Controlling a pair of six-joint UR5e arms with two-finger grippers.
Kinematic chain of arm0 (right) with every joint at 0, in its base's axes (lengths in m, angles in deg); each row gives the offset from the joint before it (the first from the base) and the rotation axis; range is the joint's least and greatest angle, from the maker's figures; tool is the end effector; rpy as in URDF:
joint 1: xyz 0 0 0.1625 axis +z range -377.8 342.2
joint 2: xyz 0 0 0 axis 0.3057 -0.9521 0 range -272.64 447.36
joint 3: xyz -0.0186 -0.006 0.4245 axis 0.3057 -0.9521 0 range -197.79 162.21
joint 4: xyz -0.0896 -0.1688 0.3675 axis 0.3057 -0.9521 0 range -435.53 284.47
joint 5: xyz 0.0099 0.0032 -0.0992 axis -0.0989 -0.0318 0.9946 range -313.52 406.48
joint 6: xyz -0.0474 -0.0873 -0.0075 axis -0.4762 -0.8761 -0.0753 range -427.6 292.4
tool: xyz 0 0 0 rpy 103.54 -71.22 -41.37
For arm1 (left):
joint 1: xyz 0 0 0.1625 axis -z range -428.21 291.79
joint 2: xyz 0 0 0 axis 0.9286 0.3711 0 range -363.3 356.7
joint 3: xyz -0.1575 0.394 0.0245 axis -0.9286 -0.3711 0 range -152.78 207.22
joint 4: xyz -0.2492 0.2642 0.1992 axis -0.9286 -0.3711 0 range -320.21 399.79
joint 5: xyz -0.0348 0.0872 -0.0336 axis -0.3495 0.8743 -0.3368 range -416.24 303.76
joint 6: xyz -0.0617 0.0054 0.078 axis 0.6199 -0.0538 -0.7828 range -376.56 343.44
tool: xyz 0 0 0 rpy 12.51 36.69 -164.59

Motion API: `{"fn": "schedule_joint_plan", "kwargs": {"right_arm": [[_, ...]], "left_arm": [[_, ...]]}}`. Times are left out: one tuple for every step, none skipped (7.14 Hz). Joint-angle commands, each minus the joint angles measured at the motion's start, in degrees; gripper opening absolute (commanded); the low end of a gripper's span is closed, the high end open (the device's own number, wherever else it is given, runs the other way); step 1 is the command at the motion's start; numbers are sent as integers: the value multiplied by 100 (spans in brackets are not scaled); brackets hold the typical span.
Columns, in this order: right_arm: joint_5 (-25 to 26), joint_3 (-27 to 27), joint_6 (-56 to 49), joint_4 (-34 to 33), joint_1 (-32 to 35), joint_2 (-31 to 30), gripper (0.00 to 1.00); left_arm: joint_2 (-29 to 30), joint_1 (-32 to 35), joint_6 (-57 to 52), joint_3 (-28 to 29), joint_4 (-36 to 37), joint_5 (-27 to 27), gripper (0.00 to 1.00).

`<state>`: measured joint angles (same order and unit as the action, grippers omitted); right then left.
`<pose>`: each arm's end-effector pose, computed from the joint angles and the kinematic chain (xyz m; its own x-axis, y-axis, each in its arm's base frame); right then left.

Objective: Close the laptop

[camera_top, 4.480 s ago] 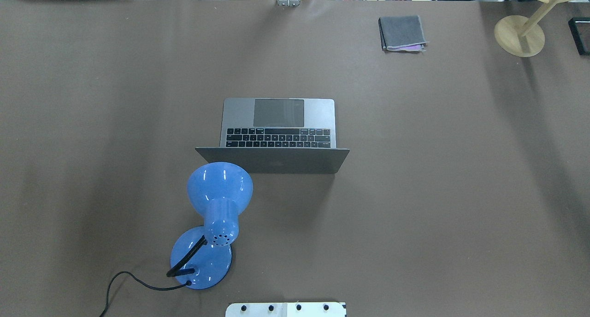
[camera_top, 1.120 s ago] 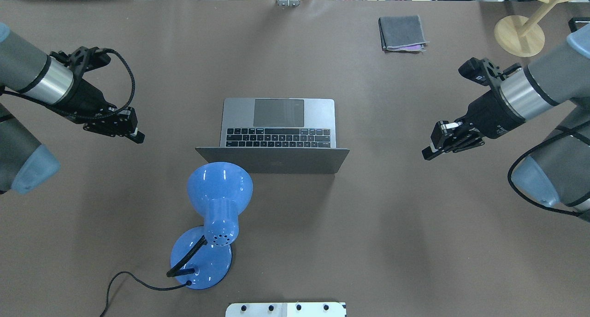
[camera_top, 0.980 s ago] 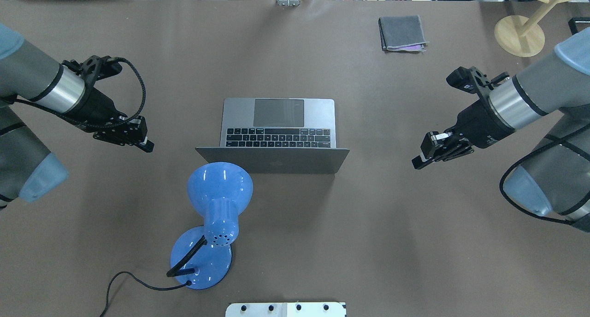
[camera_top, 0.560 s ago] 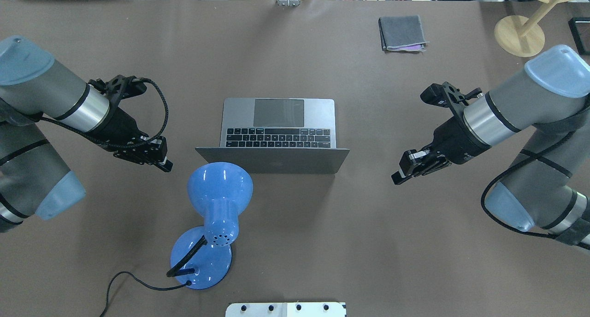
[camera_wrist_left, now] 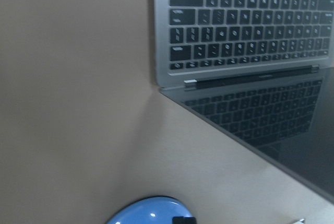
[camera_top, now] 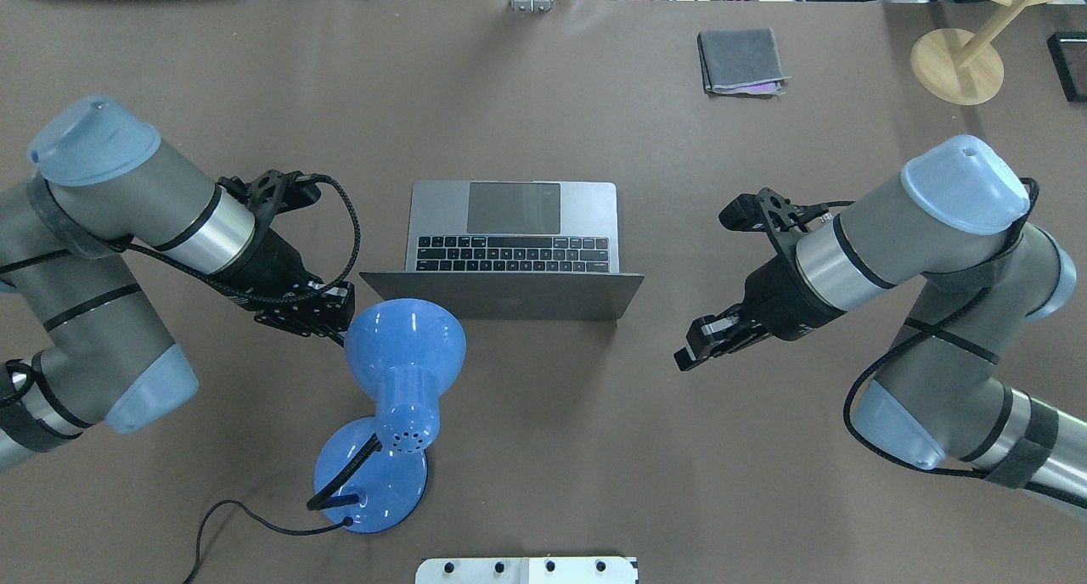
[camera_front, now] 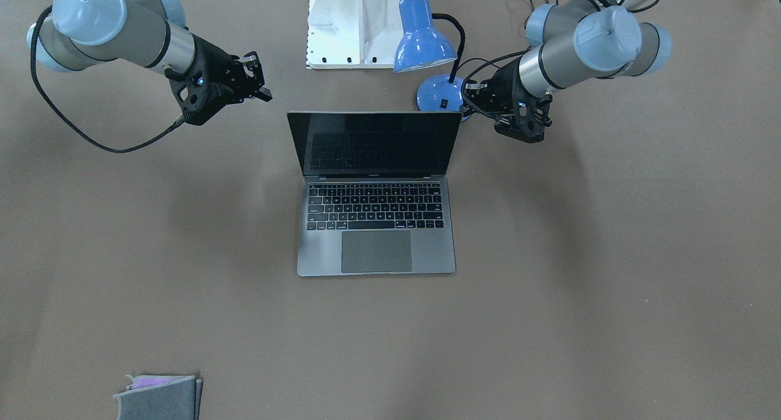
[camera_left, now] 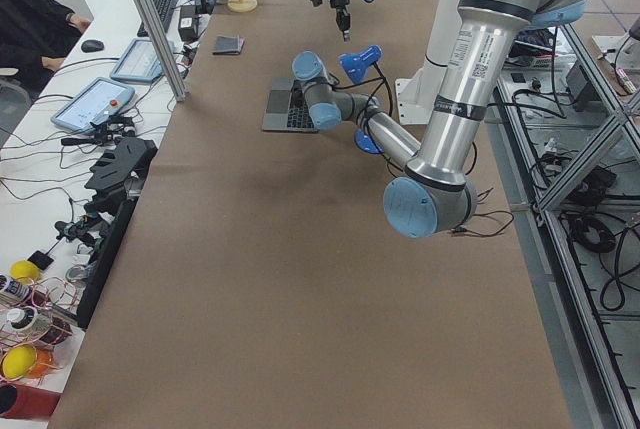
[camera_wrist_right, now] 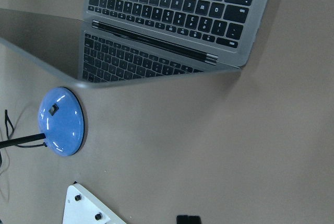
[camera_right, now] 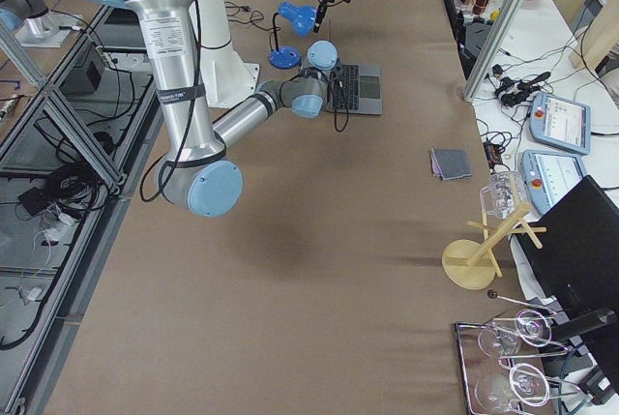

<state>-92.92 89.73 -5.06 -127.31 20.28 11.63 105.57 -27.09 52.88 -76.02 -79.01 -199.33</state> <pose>-0.3840 -0.3742 0.2962 0.1648 -0.2522 0.9535 0.2664 0.9422 0.2032 0.3943 -0.4157 0.2981 0.2967 0.0208 -0.9548 -0.2514 0.9662 -0.0571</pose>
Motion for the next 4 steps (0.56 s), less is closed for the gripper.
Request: {"fn": "schedule_joint_plan", "kwargs": {"right_arm": [[28,-12,21,9,-46,198,0],[54,-73,21,1,-46,303,0],[132,-82,13,1,-37,313,0],[263,-91,13,1,-37,322,0]], "left_arm": [[72,-26,35,6,-3,0,0],[98,-26,43,32,-3,-8,0],[151,-26,43,41,6,-35,0],[204,-26,52,67,6,-35,0]]}}
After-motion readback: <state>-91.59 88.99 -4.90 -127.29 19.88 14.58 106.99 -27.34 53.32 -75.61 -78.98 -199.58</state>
